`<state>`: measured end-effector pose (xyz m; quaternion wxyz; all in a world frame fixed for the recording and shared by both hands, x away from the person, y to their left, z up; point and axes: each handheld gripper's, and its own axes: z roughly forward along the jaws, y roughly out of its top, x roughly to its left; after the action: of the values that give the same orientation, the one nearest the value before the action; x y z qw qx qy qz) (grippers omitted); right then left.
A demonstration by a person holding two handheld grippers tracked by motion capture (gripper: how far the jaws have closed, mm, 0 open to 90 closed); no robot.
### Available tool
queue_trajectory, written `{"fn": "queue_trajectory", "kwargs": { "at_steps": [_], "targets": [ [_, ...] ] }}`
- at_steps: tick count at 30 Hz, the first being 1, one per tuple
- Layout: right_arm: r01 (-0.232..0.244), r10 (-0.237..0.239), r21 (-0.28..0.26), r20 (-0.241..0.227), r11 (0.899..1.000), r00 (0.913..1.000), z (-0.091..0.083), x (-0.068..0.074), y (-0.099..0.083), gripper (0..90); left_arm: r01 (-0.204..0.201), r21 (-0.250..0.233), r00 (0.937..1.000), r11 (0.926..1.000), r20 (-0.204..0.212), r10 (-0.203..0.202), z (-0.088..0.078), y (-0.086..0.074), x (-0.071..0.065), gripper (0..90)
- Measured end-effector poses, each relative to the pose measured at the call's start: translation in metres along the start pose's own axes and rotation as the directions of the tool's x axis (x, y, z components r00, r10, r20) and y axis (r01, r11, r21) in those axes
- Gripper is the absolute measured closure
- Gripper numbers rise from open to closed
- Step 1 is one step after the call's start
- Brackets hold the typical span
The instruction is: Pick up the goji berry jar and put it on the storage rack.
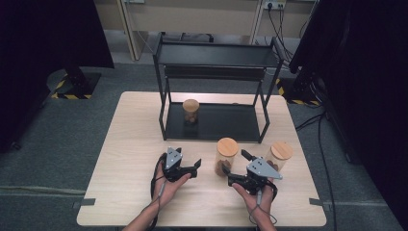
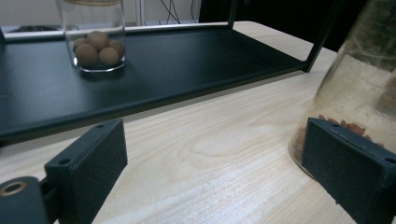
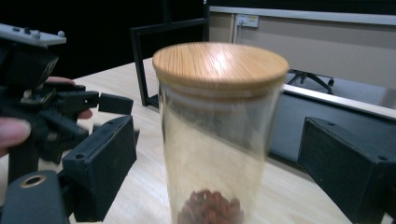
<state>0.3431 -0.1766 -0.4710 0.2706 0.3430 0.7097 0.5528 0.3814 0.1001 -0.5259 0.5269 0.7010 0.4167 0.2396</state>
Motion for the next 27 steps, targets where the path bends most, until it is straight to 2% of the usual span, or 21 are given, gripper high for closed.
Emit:
{"fn": "queue_trajectory", "kwargs": {
  "at_steps": [6, 9, 17, 27],
  "targets": [
    [-0.003, 0.003, 0.016, -0.008, 1.000, 1.0000, 0.017, 0.000, 0.005, 15.4, 0.014, -0.001, 0.9999, 0.9999, 0.003, -0.014, 0.000, 0.000, 0.001, 6.5],
    [-0.007, 0.007, 0.023, -0.003, 1.000, 1.0000, 0.022, 0.000, 0.004, 18.0, 0.009, -0.003, 1.0000, 1.0000, 0.003, -0.009, 0.000, 0.000, 0.001, 6.5],
    [-0.010, 0.010, 0.044, 0.000, 0.999, 1.0000, 0.030, -0.003, 0.004, 24.1, 0.019, -0.002, 0.9998, 0.9998, 0.006, -0.019, 0.000, 0.000, 0.002, 6.5],
    [-0.005, 0.004, 0.052, 0.022, 0.999, 0.9998, 0.031, -0.001, 0.009, 25.0, 0.026, -0.003, 0.9996, 0.9997, 0.008, -0.026, 0.000, 0.000, 0.002, 6.5]
  ]
}}
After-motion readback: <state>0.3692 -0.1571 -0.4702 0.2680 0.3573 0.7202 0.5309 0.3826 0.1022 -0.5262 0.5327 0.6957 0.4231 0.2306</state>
